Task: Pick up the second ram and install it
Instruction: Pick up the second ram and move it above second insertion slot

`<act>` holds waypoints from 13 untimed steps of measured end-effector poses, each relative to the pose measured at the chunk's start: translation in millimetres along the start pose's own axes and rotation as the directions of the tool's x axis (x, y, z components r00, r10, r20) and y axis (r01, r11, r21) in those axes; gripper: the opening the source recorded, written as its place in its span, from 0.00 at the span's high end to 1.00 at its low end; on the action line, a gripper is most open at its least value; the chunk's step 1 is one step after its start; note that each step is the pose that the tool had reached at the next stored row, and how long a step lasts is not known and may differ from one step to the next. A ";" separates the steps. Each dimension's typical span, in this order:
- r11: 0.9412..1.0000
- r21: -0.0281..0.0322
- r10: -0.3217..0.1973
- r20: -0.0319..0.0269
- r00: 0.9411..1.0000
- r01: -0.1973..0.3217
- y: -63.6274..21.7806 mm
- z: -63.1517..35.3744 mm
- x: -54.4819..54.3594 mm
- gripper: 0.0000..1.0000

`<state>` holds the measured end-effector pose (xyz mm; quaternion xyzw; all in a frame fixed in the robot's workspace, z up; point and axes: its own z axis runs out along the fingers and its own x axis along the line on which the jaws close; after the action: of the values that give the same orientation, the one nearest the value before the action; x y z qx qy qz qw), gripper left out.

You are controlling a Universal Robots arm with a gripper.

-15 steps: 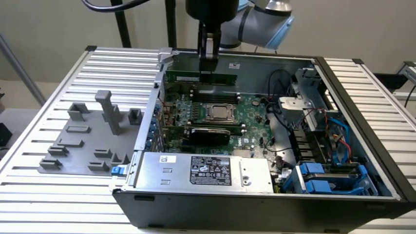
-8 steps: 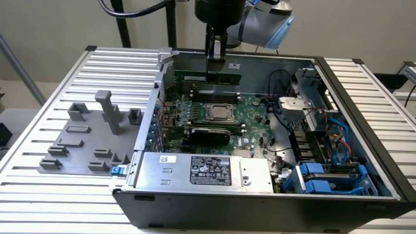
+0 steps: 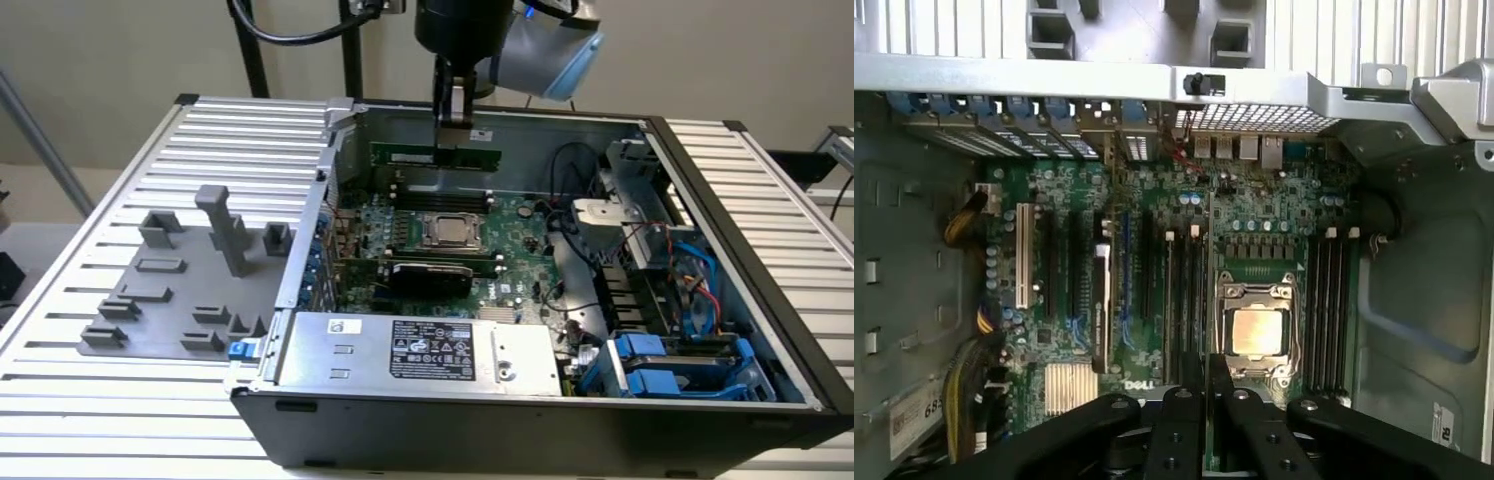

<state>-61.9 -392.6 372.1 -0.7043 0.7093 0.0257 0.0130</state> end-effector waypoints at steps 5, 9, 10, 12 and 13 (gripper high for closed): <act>1.000 0.000 0.000 0.000 1.000 0.000 -6.2 9.4 -9.6 0.86; 1.000 0.000 0.000 0.000 1.000 0.000 -10.5 17.1 -16.2 0.86; 1.000 0.000 0.000 0.000 1.000 0.000 -11.6 18.9 -17.1 0.86; 1.000 0.000 0.000 0.000 1.000 0.000 -13.4 22.6 -17.4 0.86; 1.000 0.000 0.000 0.000 1.000 0.000 -14.2 24.3 -17.4 0.86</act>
<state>-47.9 -374.0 348.6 -0.7043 0.7094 0.0257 0.0130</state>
